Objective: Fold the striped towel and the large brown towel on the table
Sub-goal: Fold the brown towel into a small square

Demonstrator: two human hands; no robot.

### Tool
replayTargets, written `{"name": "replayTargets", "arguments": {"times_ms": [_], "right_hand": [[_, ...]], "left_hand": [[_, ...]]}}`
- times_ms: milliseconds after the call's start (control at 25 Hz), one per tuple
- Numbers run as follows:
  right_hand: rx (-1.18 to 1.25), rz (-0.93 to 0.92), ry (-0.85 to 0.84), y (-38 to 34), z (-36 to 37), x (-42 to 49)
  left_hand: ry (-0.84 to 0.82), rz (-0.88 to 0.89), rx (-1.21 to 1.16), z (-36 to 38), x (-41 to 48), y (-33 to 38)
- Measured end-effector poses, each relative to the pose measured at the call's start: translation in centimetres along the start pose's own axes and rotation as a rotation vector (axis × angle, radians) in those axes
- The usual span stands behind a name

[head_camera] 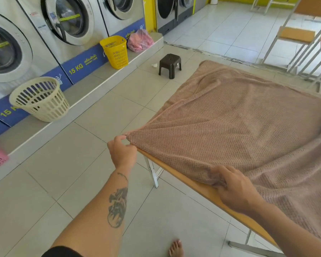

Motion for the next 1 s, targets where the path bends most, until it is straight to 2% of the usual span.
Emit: {"name": "replayTargets", "arguments": {"times_ms": [120, 280, 480, 560, 720, 880, 1000], "right_hand": [[0.012, 0.003, 0.0, 1.4, -1.4, -1.1], [0.036, 0.034, -0.027, 4.2, -3.5, -4.4], [0.04, 0.107, -0.011, 12.7, -4.6, -9.8], [0.028, 0.13, -0.019, 16.6, -5.2, -11.8], [-0.003, 0.132, -0.069, 23.0, -6.4, -15.8], [-0.073, 0.018, -0.121, 24.6, -7.2, -18.3], [-0.03, -0.074, -0.164, 24.6, -7.6, -18.4]], "left_hand": [[0.014, -0.039, -0.105, 0.4, -4.8, -0.6], [-0.19, 0.077, -0.116, 5.3, -12.6, 1.5], [-0.421, 0.297, -0.055, 12.0, -22.4, 6.5], [-0.452, 0.362, -0.046, 14.1, -25.9, 8.1], [-0.458, 0.372, -0.026, 17.4, -34.1, 9.5], [-0.598, 0.429, 0.126, 21.4, -42.1, 9.6], [-0.728, 0.509, 0.367, 24.3, -46.6, 9.4]]}}
Point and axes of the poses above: each hand's wrist, its own x-axis towards the middle knuckle, its own z-axis out of the palm, y = z × x, the point moved 10 cm from there along x, towards the middle knuckle, and after that the axes turned 1 degree about z, right-handed, at the moved point
